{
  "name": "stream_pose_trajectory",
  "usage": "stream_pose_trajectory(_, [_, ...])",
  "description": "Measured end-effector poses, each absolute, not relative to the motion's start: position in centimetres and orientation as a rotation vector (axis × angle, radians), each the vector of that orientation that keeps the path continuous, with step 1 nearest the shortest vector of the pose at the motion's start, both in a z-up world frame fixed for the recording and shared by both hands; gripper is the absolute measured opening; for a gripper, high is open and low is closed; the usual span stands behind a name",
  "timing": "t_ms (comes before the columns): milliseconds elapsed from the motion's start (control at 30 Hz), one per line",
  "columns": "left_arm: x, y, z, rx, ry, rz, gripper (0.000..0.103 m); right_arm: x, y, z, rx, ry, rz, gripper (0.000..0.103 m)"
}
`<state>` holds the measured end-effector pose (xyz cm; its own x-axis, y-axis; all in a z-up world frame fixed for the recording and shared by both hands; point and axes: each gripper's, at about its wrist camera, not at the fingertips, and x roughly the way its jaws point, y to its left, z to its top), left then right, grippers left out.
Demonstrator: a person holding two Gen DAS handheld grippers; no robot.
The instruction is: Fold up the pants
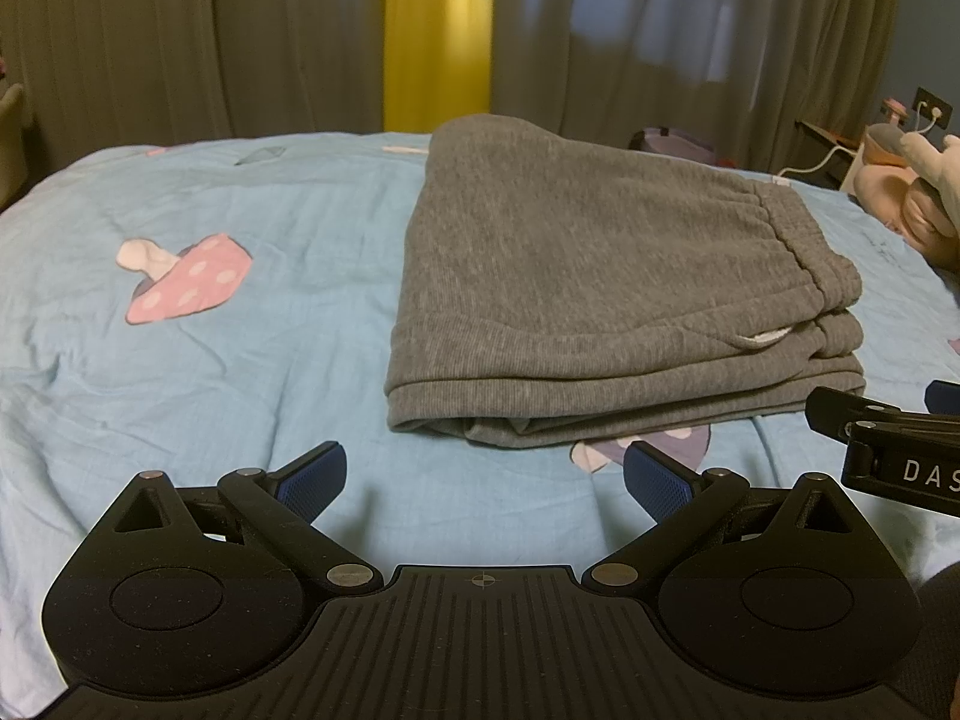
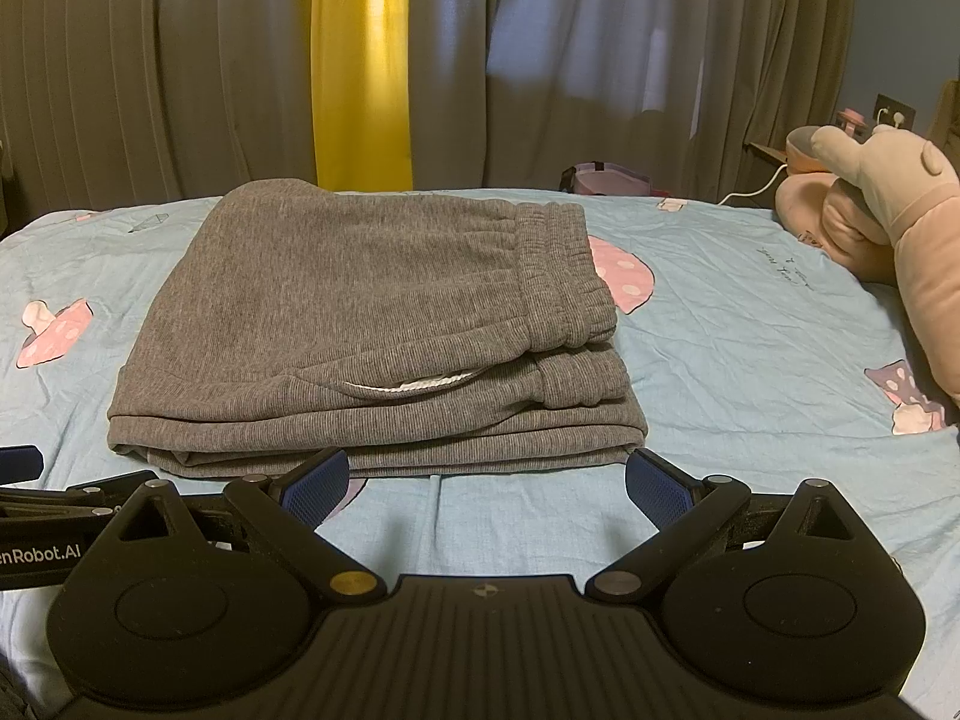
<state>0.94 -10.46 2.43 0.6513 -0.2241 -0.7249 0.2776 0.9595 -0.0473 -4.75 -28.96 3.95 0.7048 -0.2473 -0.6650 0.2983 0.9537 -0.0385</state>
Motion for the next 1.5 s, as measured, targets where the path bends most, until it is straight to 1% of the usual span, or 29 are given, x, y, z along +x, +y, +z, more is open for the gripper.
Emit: stream_pose_trajectory(1500, [0.87, -10.51, 2.57, 0.063, 0.818, -0.287, 0.102, -4.82, -29.06, 3.89, 0.071, 0.731, -0.301, 0.099])
